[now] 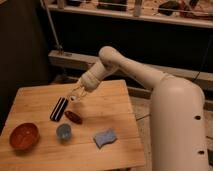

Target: Stand the bottle upright

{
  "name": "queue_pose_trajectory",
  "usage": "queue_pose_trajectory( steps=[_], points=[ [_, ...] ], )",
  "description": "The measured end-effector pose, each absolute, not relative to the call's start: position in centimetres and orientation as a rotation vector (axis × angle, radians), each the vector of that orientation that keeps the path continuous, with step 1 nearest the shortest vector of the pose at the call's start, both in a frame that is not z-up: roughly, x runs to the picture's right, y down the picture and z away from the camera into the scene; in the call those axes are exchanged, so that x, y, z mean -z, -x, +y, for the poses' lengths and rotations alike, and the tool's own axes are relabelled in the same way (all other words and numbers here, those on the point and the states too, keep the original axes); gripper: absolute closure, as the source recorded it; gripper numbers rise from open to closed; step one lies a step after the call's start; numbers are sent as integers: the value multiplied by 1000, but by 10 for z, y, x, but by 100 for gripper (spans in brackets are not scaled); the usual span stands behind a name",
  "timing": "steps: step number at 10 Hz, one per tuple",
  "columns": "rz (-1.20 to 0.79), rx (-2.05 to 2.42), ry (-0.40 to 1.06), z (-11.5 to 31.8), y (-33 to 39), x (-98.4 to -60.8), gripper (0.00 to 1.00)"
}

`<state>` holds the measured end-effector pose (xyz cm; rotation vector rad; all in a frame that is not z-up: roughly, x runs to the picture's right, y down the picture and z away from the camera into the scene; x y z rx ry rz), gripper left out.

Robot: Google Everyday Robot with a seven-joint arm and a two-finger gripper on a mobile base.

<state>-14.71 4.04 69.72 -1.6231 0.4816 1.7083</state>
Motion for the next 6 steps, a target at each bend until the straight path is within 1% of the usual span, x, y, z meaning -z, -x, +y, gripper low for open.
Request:
queue_pose_trajectory(
  steps=[6],
  points=[
    [609, -1740, 1680, 55, 139, -693, 100]
  ],
)
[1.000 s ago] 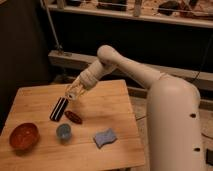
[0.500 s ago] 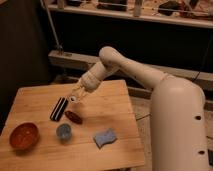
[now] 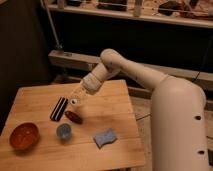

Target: Stand the bottle upright

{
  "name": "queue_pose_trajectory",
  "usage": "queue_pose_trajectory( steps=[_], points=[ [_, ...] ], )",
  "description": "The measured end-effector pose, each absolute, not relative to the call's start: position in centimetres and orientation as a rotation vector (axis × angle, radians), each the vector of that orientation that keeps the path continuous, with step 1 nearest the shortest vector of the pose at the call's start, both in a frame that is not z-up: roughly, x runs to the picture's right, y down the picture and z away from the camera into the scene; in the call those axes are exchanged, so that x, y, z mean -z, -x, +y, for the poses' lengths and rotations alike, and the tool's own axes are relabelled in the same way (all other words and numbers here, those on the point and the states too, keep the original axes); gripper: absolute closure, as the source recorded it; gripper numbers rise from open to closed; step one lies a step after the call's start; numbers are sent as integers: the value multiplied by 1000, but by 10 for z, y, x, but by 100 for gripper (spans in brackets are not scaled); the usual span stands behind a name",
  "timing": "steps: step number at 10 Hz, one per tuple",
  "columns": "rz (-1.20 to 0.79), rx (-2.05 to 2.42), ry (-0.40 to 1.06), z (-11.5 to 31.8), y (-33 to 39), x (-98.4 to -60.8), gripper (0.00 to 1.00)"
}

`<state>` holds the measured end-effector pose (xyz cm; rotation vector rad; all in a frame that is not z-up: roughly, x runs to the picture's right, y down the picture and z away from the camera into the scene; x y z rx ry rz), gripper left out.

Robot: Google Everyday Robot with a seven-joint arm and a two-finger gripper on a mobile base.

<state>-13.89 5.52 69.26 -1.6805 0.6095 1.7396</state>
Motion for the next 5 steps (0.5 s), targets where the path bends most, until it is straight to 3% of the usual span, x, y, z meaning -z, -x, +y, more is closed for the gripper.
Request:
queue_pose_trajectory(
  steps=[5],
  points=[
    [580, -1748, 1698, 62, 129, -698, 100]
  ],
)
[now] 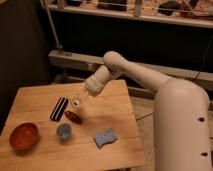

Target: Stand the bottle upright

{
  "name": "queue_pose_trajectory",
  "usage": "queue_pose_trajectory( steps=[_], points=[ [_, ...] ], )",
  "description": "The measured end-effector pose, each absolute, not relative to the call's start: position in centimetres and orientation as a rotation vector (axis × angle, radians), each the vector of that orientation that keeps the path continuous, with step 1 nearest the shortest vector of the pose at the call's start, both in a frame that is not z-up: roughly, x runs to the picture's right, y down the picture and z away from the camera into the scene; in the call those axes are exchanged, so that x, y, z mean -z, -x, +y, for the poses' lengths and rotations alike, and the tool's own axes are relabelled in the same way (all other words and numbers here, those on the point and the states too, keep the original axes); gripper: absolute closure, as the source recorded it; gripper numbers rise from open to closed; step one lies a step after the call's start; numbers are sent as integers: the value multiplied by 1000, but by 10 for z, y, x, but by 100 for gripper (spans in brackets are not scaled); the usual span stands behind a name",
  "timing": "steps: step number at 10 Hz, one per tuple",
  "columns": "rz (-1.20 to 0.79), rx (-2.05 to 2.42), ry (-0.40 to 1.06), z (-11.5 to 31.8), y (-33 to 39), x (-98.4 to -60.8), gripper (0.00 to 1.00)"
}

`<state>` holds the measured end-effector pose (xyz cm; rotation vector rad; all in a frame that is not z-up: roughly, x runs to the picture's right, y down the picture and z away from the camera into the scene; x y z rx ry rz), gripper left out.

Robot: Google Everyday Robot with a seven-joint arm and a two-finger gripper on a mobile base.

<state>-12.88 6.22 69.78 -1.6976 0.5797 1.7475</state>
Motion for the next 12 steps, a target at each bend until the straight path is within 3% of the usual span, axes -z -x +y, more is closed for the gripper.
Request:
queue_pose_trajectory(
  steps=[7, 12],
  points=[
    [490, -1729, 1796, 70, 127, -704, 100],
    [638, -1744, 1803, 75, 111, -690, 100]
  ],
)
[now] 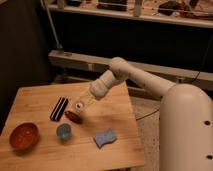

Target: Stand the bottle upright

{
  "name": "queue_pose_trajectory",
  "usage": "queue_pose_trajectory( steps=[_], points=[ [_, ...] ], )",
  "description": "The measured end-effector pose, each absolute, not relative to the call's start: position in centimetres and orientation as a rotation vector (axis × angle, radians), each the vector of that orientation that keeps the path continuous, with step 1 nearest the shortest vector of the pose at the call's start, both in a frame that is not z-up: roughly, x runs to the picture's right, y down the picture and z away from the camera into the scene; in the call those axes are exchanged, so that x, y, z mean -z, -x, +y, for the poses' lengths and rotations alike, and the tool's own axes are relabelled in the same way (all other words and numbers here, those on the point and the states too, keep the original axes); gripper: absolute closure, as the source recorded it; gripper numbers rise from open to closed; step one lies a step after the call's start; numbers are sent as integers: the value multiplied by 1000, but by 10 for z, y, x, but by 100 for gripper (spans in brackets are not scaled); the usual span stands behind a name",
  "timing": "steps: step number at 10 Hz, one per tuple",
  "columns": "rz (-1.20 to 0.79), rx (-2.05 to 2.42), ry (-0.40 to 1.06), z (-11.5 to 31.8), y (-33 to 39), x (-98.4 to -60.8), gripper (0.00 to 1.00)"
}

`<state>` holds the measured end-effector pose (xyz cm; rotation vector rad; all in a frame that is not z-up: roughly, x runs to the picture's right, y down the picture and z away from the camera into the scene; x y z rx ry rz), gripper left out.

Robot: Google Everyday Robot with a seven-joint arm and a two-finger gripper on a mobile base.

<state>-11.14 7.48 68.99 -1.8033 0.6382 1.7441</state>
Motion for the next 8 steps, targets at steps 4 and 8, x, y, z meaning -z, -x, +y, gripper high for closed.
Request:
queue_pose_trajectory(
  steps=[4, 8],
  points=[
    [735, -1729, 1825, 77, 107, -681, 100],
    [792, -1720, 1838, 77, 103, -679, 100]
  ],
)
